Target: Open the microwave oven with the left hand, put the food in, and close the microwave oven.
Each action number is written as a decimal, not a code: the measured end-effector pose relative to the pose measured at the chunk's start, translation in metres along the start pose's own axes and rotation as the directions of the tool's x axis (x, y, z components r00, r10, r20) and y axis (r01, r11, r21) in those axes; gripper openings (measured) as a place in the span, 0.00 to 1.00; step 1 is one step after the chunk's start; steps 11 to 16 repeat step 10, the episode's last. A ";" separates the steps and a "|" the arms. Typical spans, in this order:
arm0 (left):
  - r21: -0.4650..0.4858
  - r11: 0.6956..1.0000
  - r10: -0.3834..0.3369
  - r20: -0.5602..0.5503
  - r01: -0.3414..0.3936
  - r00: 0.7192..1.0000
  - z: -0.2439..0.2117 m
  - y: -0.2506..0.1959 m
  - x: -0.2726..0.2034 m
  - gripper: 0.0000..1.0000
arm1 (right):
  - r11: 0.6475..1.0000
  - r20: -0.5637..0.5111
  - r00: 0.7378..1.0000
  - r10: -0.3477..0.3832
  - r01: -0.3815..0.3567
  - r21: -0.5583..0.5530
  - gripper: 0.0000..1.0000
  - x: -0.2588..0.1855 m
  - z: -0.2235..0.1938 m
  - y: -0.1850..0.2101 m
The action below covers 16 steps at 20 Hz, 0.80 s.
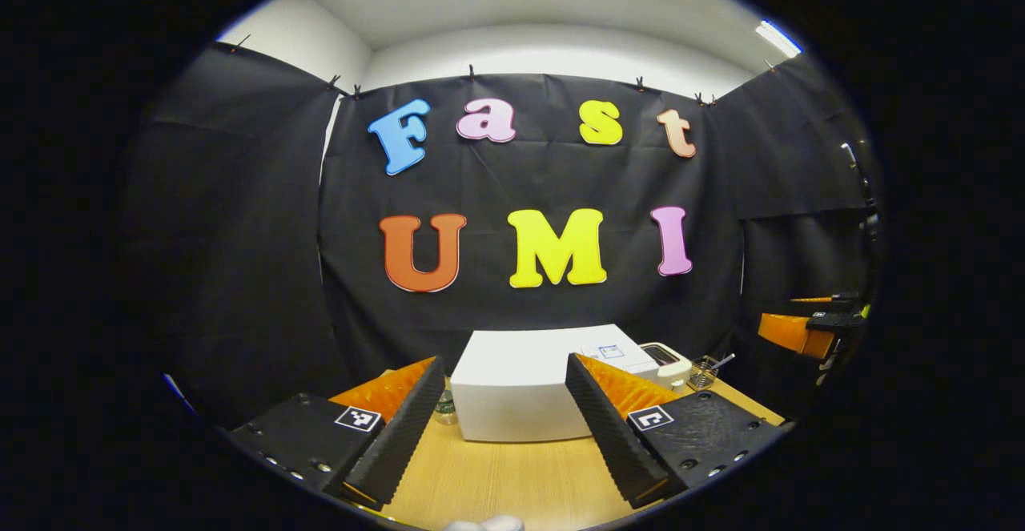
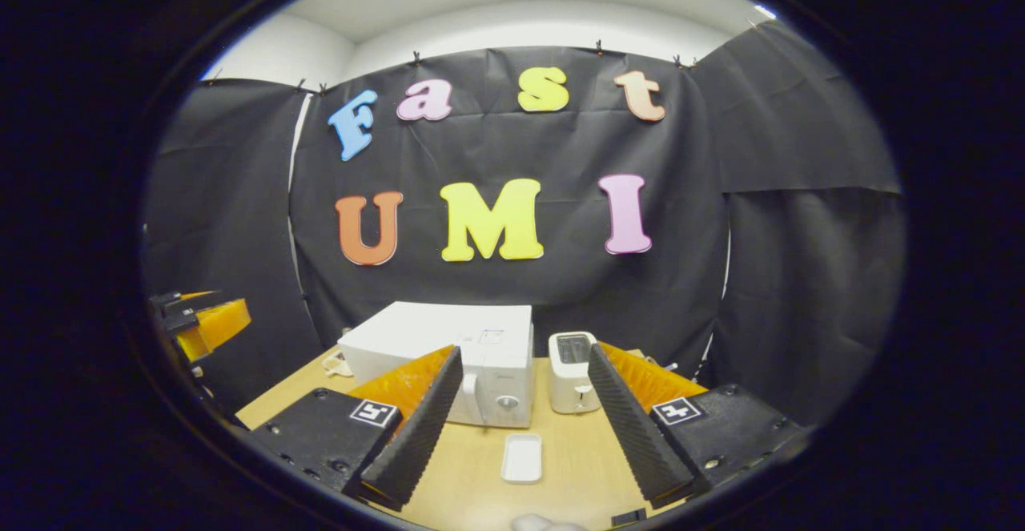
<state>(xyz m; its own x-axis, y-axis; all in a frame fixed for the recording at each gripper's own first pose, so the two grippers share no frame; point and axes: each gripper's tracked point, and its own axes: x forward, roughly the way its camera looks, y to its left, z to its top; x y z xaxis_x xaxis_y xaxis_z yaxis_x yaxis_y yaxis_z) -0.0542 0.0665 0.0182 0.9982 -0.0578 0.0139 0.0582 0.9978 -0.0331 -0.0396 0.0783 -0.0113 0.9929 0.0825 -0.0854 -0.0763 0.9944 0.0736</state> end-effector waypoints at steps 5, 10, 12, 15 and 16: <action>-0.030 1.000 -0.007 0.022 0.008 1.000 0.013 0.002 -0.018 0.96 | 1.000 0.025 0.999 -0.028 0.028 -0.010 1.00 -0.018 0.014 0.003; -0.004 1.000 -0.017 0.048 0.018 0.999 0.017 0.002 -0.029 0.96 | 0.999 0.029 0.999 -0.035 0.036 -0.028 1.00 -0.031 0.017 0.010; -0.004 1.000 -0.017 0.048 0.018 0.999 0.017 0.002 -0.029 0.96 | 0.999 0.029 0.999 -0.035 0.036 -0.028 1.00 -0.031 0.017 0.010; -0.004 1.000 -0.017 0.048 0.018 0.999 0.017 0.002 -0.029 0.96 | 0.999 0.029 0.999 -0.035 0.036 -0.028 1.00 -0.031 0.017 0.010; -0.004 1.000 -0.017 0.048 0.018 0.999 0.017 0.002 -0.029 0.96 | 0.999 0.029 0.999 -0.035 0.036 -0.028 1.00 -0.031 0.017 0.010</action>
